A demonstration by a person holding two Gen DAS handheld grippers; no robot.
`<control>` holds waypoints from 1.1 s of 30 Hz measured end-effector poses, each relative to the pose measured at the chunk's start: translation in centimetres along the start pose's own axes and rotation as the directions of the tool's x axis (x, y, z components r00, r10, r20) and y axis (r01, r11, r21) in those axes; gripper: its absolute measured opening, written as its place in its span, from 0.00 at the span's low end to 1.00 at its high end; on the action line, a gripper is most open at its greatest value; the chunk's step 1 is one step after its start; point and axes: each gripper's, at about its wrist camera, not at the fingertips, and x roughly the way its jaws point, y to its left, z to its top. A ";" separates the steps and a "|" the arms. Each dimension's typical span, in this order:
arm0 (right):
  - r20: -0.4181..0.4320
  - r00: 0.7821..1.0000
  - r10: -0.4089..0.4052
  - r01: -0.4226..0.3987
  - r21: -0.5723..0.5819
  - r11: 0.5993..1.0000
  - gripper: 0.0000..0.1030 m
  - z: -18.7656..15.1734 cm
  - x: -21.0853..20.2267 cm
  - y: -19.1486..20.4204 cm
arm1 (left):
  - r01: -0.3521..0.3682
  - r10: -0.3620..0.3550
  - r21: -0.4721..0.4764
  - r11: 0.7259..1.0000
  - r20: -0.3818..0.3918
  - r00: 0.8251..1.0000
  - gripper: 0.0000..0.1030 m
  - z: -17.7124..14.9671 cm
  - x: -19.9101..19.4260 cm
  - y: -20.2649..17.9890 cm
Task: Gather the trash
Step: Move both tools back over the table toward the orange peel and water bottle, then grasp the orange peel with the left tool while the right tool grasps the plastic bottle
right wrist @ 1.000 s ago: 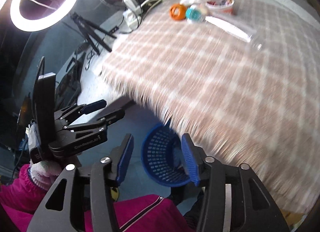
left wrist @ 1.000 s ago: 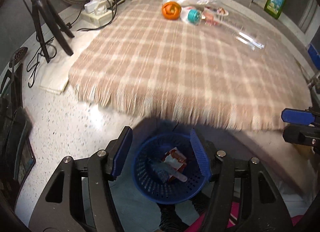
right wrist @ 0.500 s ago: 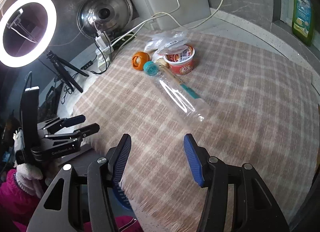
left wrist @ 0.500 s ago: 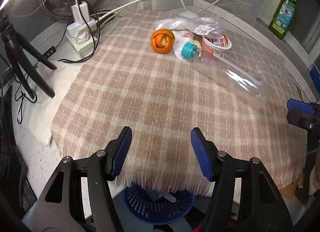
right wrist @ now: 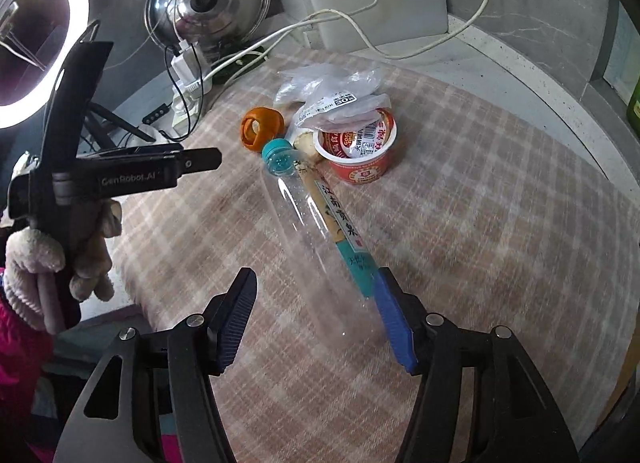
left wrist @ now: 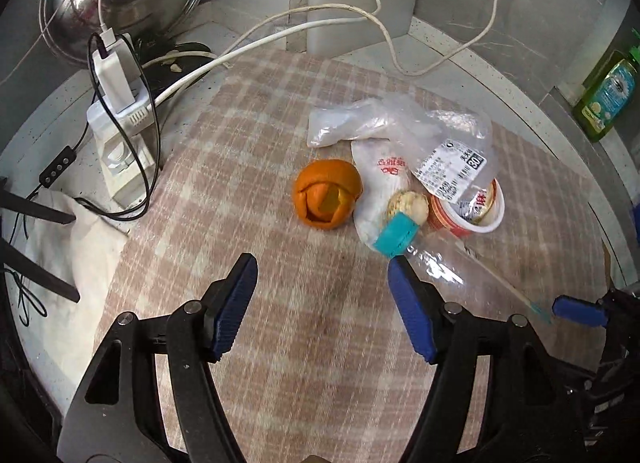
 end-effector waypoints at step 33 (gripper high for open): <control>-0.166 0.984 -0.067 0.038 -0.177 0.984 0.58 4.2 7.2 2.2 | 0.090 -0.103 -0.111 0.990 -0.115 0.988 0.47 4.9 8.0 1.4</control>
